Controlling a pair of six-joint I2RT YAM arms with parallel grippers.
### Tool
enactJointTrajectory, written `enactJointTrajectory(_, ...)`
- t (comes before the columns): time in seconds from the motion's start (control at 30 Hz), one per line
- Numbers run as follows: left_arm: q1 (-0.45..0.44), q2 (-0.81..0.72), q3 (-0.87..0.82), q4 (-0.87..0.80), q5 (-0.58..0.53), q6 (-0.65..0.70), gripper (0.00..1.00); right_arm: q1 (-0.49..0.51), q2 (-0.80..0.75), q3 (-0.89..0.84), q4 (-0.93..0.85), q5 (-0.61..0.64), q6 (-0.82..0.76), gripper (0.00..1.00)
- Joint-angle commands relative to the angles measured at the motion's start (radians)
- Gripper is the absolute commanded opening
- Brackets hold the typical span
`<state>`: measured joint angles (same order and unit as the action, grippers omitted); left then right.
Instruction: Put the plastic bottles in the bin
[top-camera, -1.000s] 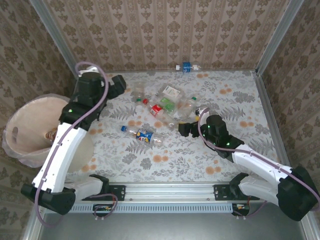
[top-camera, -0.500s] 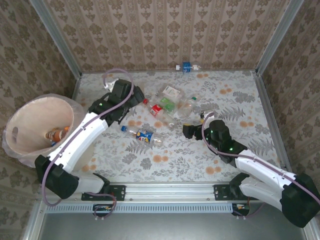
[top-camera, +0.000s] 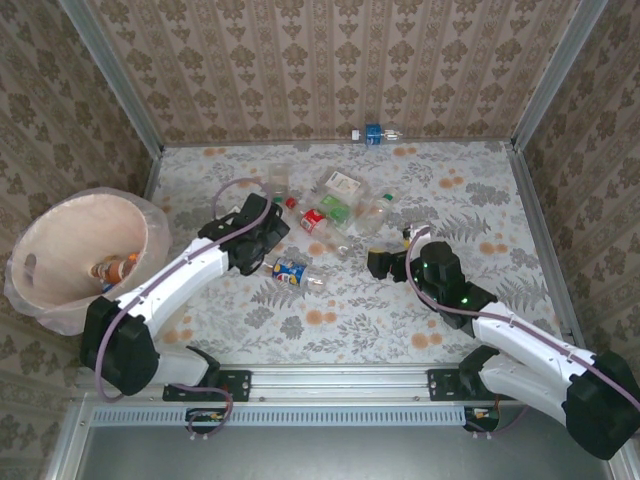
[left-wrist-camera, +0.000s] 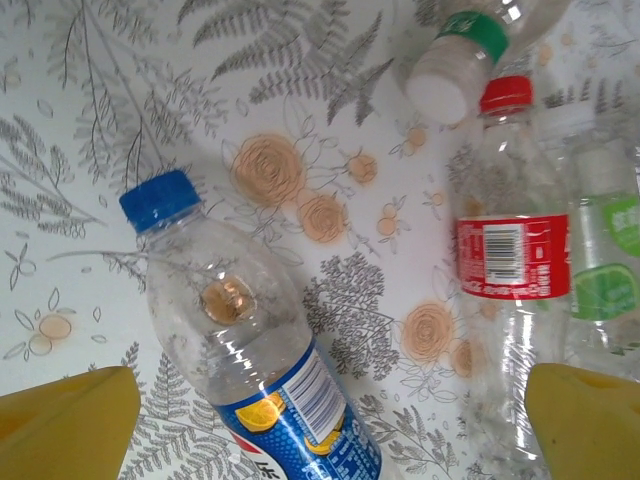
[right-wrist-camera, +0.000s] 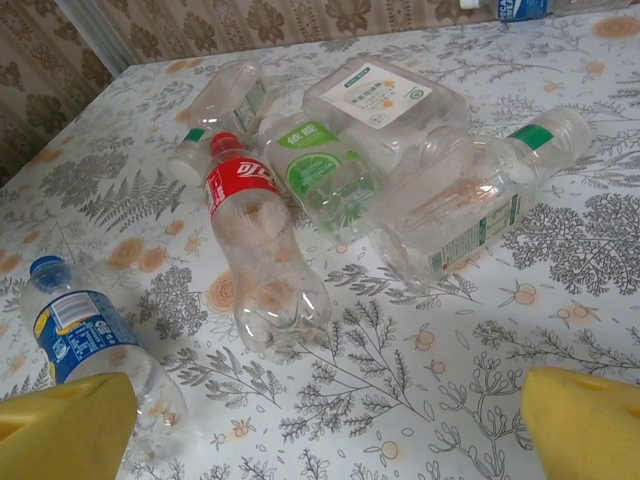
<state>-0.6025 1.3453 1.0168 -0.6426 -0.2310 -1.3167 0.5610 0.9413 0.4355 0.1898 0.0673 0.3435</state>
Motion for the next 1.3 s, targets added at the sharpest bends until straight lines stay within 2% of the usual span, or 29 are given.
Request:
enactJointTrajectory(0.0, -0.006, 0.040, -0.049, 0.025, 0.048, -0.125, 1.00, 0.002, -0.019, 0.014, -0.032, -0.066, -0.015, 1.00)
enactJointTrajectory(0.3, -0.020, 0.151, -0.052, 0.056, 0.051, -0.200, 0.97, 0.003, -0.049, 0.012, -0.059, -0.064, -0.021, 1.00)
enactJointTrajectory(0.5, 0.002, 0.198, -0.118, 0.162, 0.053, -0.262, 0.90, 0.002, -0.056, 0.014, -0.078, -0.061, -0.018, 1.00)
enactJointTrajectory(0.63, 0.023, 0.233, -0.125, 0.216, 0.050, -0.256, 0.83, 0.002, -0.055, 0.017, -0.084, -0.063, -0.018, 1.00)
enactJointTrajectory(0.83, 0.035, 0.284, -0.137, 0.282, 0.037, -0.246, 0.67, 0.002, -0.056, 0.019, -0.089, -0.061, -0.010, 1.00)
enactJointTrajectory(1.0, 0.035, 0.284, -0.154, 0.337, 0.040, -0.201, 0.56, 0.003, -0.055, 0.024, -0.096, -0.065, -0.011, 1.00)
enactJointTrajectory(1.1, 0.037, 0.257, -0.153, 0.341, 0.025, -0.141, 0.55, 0.004, -0.052, 0.026, -0.093, -0.064, -0.016, 1.00)
enactJointTrajectory(1.27, 0.037, 0.153, -0.126, 0.275, -0.046, 0.043, 0.57, 0.004, -0.047, 0.027, -0.081, -0.064, -0.020, 1.00)
